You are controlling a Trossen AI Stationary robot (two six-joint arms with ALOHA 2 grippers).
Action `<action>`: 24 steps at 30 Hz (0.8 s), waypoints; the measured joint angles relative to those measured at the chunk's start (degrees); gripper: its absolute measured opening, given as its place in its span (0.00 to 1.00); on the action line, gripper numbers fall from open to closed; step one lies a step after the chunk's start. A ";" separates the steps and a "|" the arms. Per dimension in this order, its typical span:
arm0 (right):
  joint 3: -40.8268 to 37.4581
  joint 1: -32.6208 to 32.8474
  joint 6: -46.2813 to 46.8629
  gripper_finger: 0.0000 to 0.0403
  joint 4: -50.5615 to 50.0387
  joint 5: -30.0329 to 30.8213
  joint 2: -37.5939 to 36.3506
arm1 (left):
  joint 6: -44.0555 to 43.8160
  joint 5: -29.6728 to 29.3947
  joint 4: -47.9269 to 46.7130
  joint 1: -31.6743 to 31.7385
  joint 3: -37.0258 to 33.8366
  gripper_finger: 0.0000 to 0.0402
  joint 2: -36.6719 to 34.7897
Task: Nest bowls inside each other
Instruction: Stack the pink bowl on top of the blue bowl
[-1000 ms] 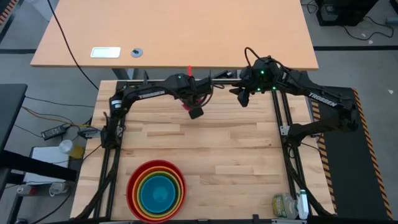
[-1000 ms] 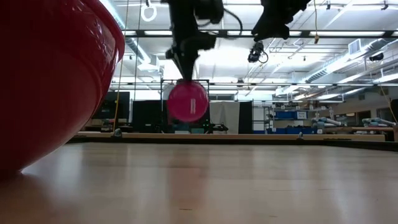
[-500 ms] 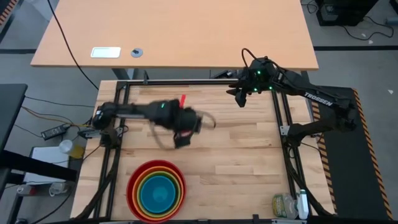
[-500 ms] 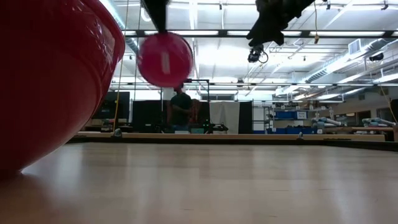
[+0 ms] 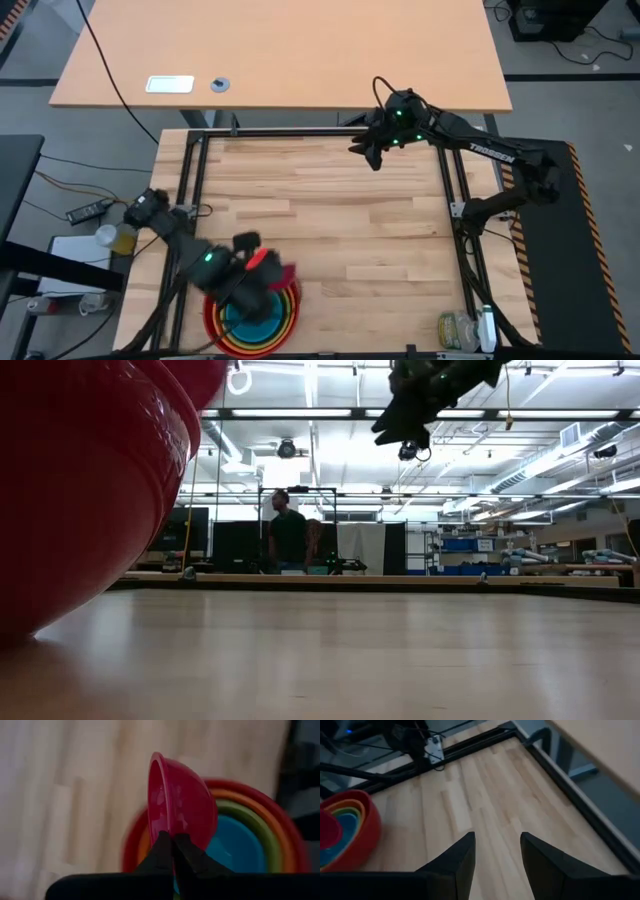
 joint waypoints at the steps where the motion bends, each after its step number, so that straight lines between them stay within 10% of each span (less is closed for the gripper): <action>1: 0.00 0.00 0.42 0.41 0.60 -0.75 0.68 | -1.68 0.76 -0.04 -1.58 0.00 0.00 0.02; 24: 0.00 4.04 1.80 0.41 1.80 -3.39 5.10 | -9.86 10.87 -0.03 -10.20 -0.08 0.00 17.83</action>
